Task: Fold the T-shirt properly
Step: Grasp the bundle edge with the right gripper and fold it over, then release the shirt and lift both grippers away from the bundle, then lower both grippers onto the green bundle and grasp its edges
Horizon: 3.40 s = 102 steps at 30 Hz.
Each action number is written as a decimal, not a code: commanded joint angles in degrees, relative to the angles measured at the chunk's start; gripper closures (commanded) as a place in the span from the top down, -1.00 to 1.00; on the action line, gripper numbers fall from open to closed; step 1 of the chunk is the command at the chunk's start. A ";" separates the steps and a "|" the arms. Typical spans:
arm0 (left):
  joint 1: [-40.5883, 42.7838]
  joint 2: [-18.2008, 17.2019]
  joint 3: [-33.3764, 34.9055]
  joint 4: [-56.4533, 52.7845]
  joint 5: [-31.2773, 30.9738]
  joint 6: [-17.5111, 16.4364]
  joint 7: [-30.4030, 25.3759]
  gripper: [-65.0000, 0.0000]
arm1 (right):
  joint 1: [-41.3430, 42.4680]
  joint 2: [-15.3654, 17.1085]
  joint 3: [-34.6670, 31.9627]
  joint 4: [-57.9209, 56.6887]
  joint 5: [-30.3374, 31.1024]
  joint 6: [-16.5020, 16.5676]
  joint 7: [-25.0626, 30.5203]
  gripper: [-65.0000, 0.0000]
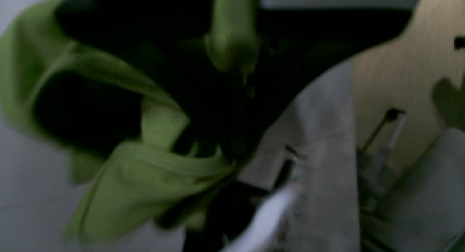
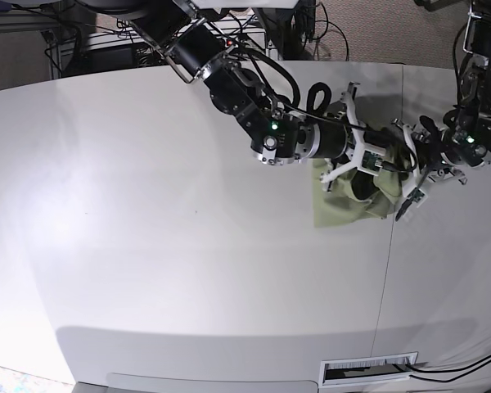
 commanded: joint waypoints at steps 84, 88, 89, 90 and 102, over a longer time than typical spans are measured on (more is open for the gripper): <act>16.94 -2.14 0.11 42.60 7.80 31.43 -4.42 -0.44 | 17.35 -0.81 19.17 -13.38 -8.68 -0.50 12.72 -1.00; 16.94 -0.61 0.11 42.60 5.44 30.16 -6.14 -0.57 | 17.46 -0.81 14.60 -13.38 -8.68 -0.50 12.70 -1.00; 16.94 -0.02 0.11 42.60 4.98 29.29 -6.58 -0.70 | 17.46 -0.81 13.64 -13.38 -8.68 -0.52 12.70 -1.00; 16.94 0.52 0.11 42.60 4.46 28.83 -7.08 -0.84 | 17.46 -0.81 12.90 -13.38 -8.70 -0.52 12.70 -1.00; 16.92 2.40 0.11 27.58 -0.76 20.92 -15.67 -1.00 | 17.44 -0.81 12.37 -13.38 -8.44 -0.52 12.44 -1.00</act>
